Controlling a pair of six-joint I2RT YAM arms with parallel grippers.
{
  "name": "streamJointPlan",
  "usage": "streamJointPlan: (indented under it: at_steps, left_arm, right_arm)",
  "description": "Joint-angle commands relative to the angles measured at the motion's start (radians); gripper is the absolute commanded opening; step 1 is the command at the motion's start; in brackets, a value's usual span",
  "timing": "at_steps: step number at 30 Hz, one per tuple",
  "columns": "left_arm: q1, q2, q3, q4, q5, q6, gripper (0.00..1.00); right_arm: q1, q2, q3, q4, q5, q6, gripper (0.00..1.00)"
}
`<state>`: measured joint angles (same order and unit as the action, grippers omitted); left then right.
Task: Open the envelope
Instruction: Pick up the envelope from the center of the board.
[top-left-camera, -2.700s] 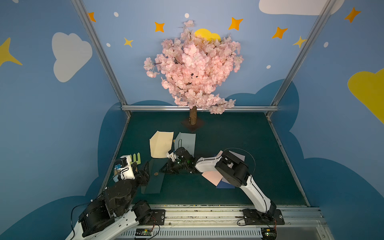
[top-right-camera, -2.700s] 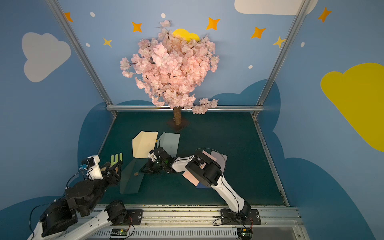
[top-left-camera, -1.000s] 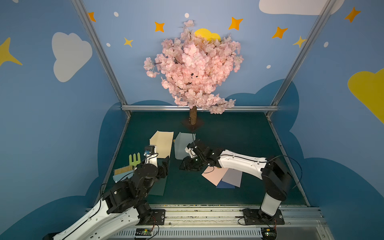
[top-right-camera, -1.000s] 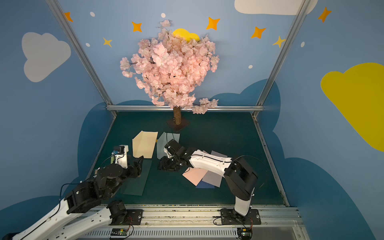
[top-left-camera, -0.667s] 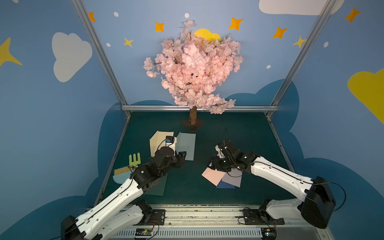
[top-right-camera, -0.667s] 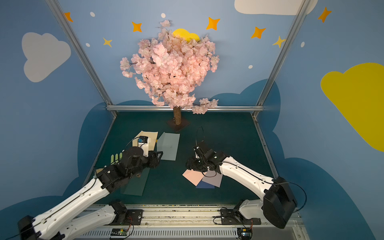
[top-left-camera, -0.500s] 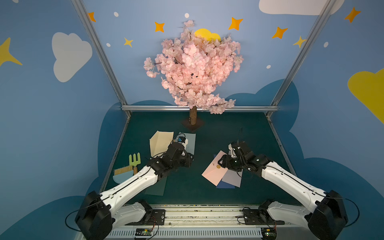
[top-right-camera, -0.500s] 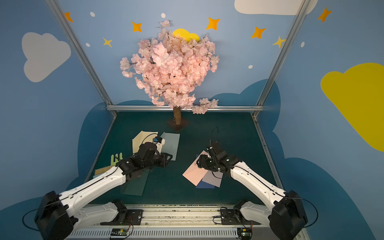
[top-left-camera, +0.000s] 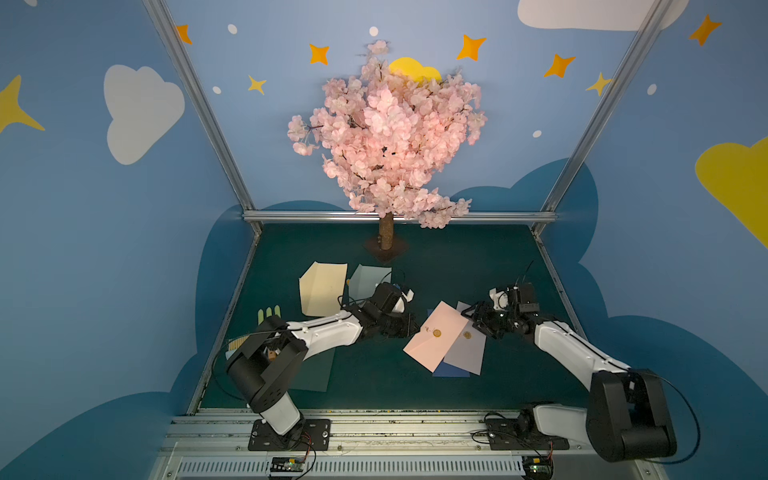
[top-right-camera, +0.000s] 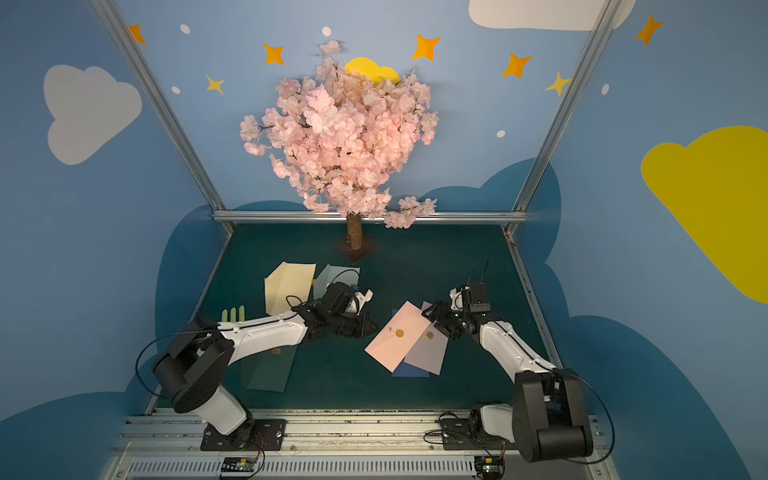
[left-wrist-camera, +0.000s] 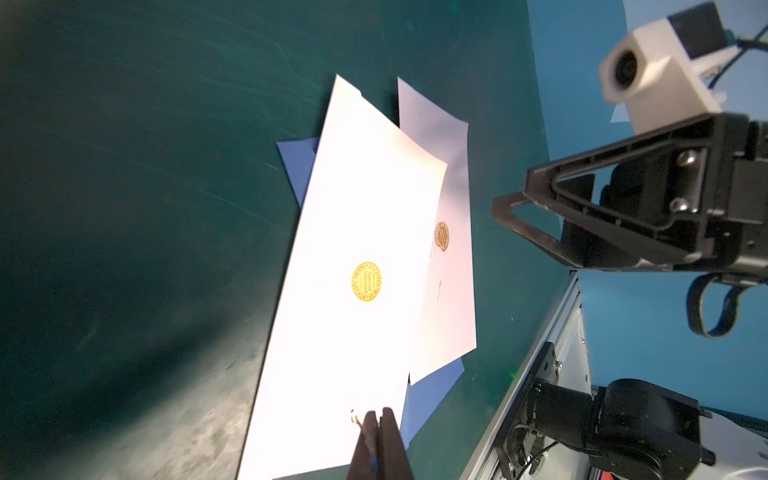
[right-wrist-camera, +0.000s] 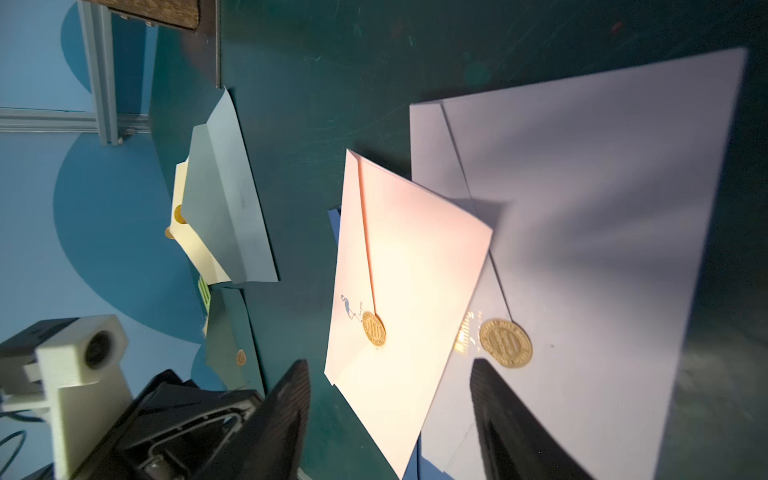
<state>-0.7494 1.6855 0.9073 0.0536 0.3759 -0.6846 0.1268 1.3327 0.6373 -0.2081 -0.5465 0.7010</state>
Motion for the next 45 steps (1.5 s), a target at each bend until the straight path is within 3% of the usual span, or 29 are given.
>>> streamJointPlan:
  at_steps: [1, 4, 23, 29, 36, 45]
  left_arm:
    - [-0.007, 0.064, 0.009, 0.058, 0.049, -0.045, 0.03]
    - [-0.008, 0.104, 0.005, 0.095, 0.053, -0.062, 0.03]
    - [-0.003, 0.244, -0.005, 0.142, 0.064, -0.086, 0.03]
    - [0.001, 0.262, -0.003, 0.139, 0.072, -0.085, 0.03]
    - [0.002, 0.301, 0.018, 0.140, 0.092, -0.080, 0.03]
    - [0.000, 0.343, 0.038, 0.159, 0.112, -0.089, 0.03]
  right_arm:
    - [-0.037, 0.092, -0.023, 0.138, -0.183, -0.029, 0.62]
    - [-0.060, 0.156, -0.046, 0.228, -0.216, -0.008, 0.61]
    - [-0.085, 0.320, -0.057, 0.302, -0.224, -0.038, 0.60]
    - [-0.094, 0.312, -0.046, 0.290, -0.220, -0.053, 0.60]
    - [-0.069, 0.409, -0.026, 0.413, -0.296, -0.012, 0.42]
    - [0.064, 0.411, -0.046, 0.542, -0.291, 0.039, 0.36]
